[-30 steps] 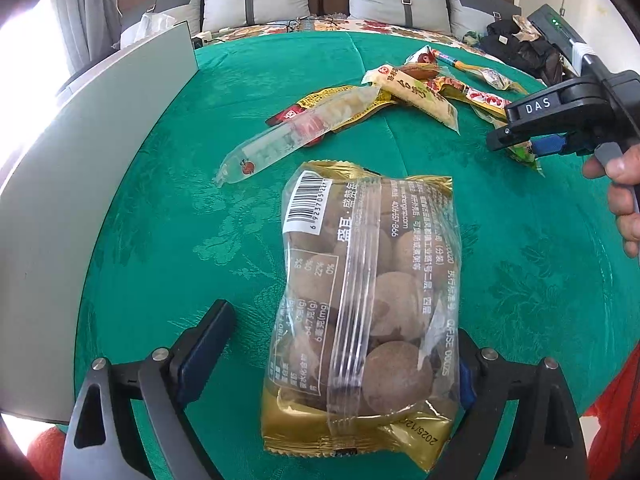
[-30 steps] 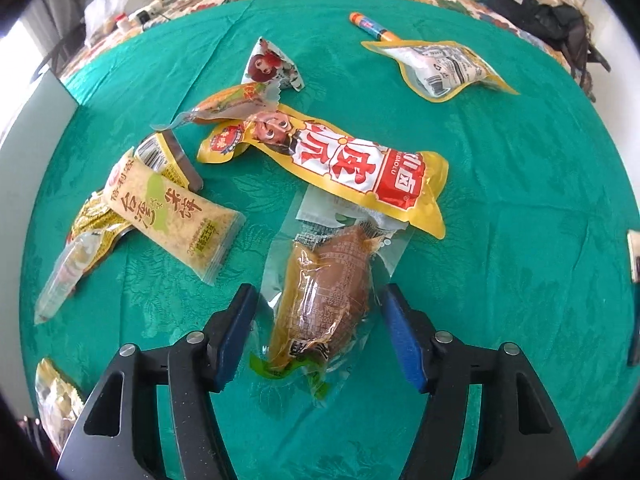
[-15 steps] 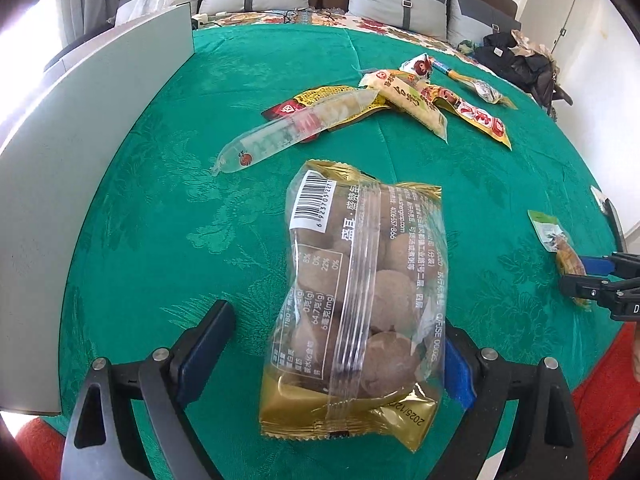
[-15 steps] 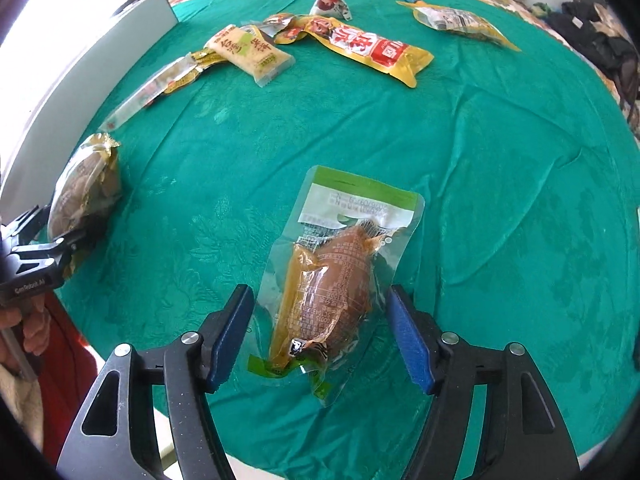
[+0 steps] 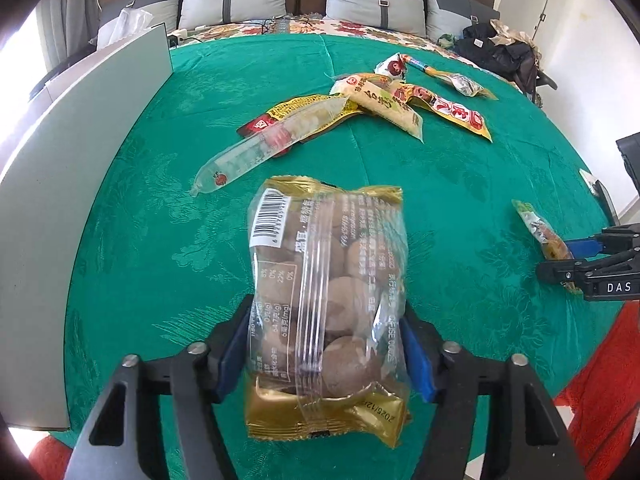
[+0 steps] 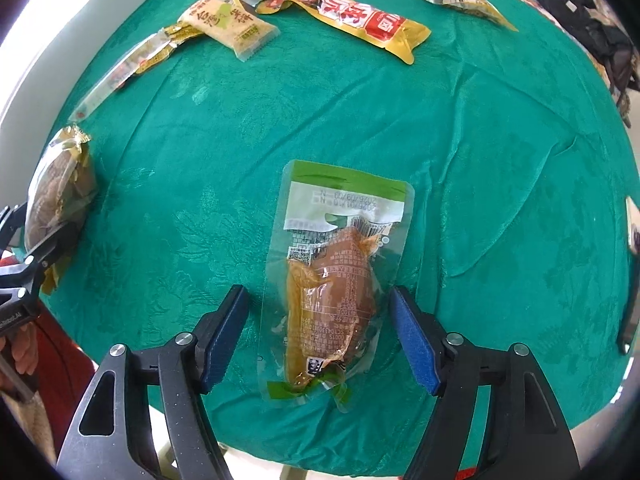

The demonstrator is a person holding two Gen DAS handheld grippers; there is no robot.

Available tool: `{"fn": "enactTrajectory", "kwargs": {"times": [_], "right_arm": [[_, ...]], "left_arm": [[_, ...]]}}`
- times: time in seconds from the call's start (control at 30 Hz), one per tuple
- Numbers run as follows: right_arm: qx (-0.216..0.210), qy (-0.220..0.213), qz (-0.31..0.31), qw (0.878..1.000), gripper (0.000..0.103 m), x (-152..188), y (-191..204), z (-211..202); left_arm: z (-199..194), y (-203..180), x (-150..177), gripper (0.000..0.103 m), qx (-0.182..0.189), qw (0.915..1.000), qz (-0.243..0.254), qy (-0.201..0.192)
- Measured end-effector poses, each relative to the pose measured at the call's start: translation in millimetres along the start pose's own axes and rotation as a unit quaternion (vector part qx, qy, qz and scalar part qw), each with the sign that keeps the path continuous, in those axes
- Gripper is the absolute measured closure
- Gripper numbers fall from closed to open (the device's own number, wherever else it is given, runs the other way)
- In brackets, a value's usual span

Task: Organize snacks
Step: 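Carry both packs over the white box with both tools, then open both tools to drop the packs into the box and return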

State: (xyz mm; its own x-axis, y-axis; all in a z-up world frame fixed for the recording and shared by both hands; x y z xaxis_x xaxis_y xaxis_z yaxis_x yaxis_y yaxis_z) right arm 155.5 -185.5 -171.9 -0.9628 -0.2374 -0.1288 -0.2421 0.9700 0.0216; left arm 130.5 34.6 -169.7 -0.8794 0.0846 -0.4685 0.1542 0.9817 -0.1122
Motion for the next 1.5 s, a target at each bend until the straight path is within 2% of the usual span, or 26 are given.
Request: {"fn": "enactTrajectory", "kwargs": {"times": [0.03,0.1,0.17,0.23,0.27,0.4,0.57,0.7,0.77,0.87,1.03,1.07,1.13,1.17,1.2,1.27,1.33,1.4,1.5], "right_arm": [[-0.004,0.0,0.001,1.0,0.049,1.7,-1.6,-1.9],[-0.017,-0.003,0.009,1.0,0.061,6.3,-4.9,-7.0],[-0.04,-0.03,0.021,0.999,0.061,9.9,-7.5,-21.2],[-0.092,-0.063,0.044,0.993,0.061,15.4,-10.8,-39.2],[-0.104,-0.072,0.053,0.991,0.061,16.2,-11.5,-42.7],[-0.117,-0.069,0.06,0.989,0.062,23.7,-7.1,-39.7],[-0.142,-0.064,0.049,0.987,0.062,18.9,24.3,-39.6],[-0.173,-0.076,0.022,0.982,0.062,-6.5,69.5,-57.7],[-0.197,-0.091,0.001,0.976,0.062,-27.5,103.2,-78.9],[-0.246,-0.119,-0.043,0.961,0.062,-60.5,171.3,-121.5],[-0.324,-0.147,-0.121,0.927,0.061,-100.4,305.0,-186.2],[-0.335,-0.152,-0.131,0.921,0.059,-106.0,328.3,-193.4],[-0.345,-0.167,-0.145,0.912,0.041,-117.2,367.4,-202.8],[-0.344,-0.171,-0.144,0.912,0.034,-122.9,380.2,-203.5],[-0.346,-0.17,-0.142,0.912,0.032,-126.5,388.7,-202.3],[-0.356,-0.172,-0.132,0.909,0.032,-126.8,388.6,-203.1],[-0.361,-0.179,-0.12,0.907,0.032,-119.9,369.9,-200.1],[-0.33,-0.186,-0.114,0.918,0.029,-114.5,335.0,-182.9],[-0.246,-0.188,-0.104,0.945,0.029,-106.3,262.8,-137.6]], "left_arm": [[-2.1,1.8,-0.6,0.045,0.003,1.0,-0.005,-0.006],[-7.2,8.0,-2.0,0.047,0.01,0.9996,-0.022,-0.013],[-15.8,14.6,-3.9,0.047,0.021,0.9986,-0.042,-0.025],[-24.6,17.6,-5.3,0.047,0.039,0.9971,-0.057,-0.033],[-28.5,18.0,-5.5,0.047,0.045,0.9964,-0.062,-0.036],[-43.2,14.2,-6.0,0.047,0.059,0.9948,-0.069,-0.045],[-82.2,17.9,-16.0,0.047,0.079,0.991,-0.082,-0.07],[-130.2,55.1,-33.4,0.047,0.081,0.9846,-0.118,-0.101],[-155.5,90.0,-42.0,0.047,0.064,0.9808,-0.141,-0.119],[-185.4,159.4,-49.5,0.046,0.002,0.975,-0.173,-0.139],[-198.7,271.2,-37.8,0.044,-0.106,0.9615,-0.221,-0.125],[-196.1,287.4,-33.4,0.043,-0.124,0.96,-0.223,-0.116],[-187.6,315.7,-20.7,0.031,-0.158,0.9554,-0.23,-0.095],[-184.7,327.0,-13.3,0.027,-0.172,0.9523,-0.237,-0.087],[-184.3,334.2,-6.6,0.026,-0.18,0.9495,-0.243,-0.084],[-188.2,338.4,5.8,0.025,-0.183,0.9457,-0.254,-0.088],[-191.4,330.7,12.1,0.019,-0.176,0.9441,-0.259,-0.102],[-194.5,313.7,13.2,0.018,-0.162,0.9465,-0.254,-0.116],[-190.1,269.1,0.2,0.018,-0.126,0.957,-0.229,-0.126]]}}
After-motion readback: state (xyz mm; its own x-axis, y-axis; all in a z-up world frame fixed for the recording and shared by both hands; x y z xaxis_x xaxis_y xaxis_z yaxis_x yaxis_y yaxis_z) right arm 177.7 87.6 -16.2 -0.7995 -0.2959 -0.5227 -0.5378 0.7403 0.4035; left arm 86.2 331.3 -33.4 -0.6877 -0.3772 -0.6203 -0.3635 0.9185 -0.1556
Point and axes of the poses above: each gripper's, at about its wrist camera, not at the fingertips, and z roughly the way its jaws point, y to its left, x to its underside, the point moved 9 cm from there along z, roughly the way its jaws point, and after that the axes turned 3 degrees about y, right-handed, at the moved point
